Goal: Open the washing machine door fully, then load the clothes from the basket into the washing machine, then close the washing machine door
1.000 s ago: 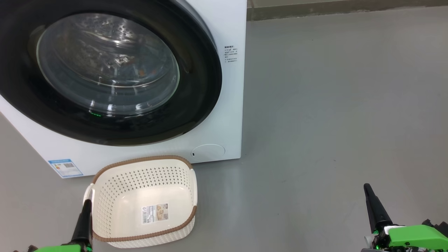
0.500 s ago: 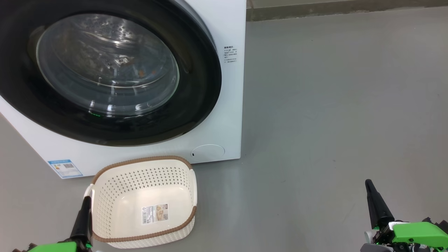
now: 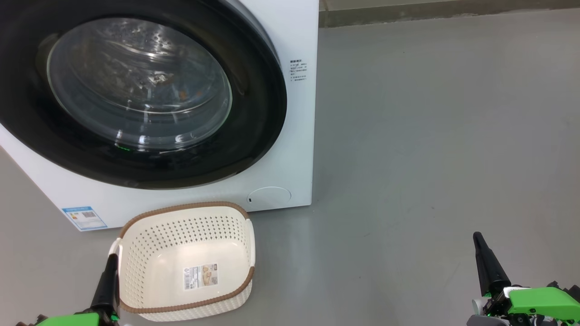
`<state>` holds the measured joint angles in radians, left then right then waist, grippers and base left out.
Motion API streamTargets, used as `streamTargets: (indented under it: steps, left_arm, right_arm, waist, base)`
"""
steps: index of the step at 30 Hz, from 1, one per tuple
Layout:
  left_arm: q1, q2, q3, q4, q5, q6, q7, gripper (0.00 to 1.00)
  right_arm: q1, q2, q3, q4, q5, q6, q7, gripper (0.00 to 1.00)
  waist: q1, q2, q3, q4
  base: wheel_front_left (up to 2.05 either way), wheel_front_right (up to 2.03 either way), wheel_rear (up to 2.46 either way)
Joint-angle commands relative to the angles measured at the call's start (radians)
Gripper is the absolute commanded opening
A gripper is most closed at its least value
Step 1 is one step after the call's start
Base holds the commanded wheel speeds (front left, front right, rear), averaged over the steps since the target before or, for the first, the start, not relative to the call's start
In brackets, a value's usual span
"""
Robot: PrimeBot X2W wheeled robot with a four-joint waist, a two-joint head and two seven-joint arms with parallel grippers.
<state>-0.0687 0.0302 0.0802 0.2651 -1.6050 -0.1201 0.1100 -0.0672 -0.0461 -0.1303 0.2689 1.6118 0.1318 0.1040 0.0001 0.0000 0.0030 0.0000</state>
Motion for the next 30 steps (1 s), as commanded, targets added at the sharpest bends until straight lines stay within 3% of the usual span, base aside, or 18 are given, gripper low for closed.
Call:
streamTargets:
  steps: [1,30]
  left_arm:
    - [-0.039,0.020,0.033,-0.020,-0.004,-0.011,0.003,0.00]
    - [-0.039,0.020,0.033,-0.020,-0.004,-0.011,0.003,0.00]
  right_arm:
    - [-0.040,-0.008,0.022,-0.024,0.001,-0.001,0.005,0.00]
    - [-0.041,-0.007,0.019,-0.024,-0.001,-0.001,0.007,0.00]
  waist:
    - [-0.0001,0.0000,0.000,0.000]
    - [-0.0001,0.0000,0.000,0.000]
  base:
    - [0.00,0.00,0.00]
    - [0.00,0.00,0.00]
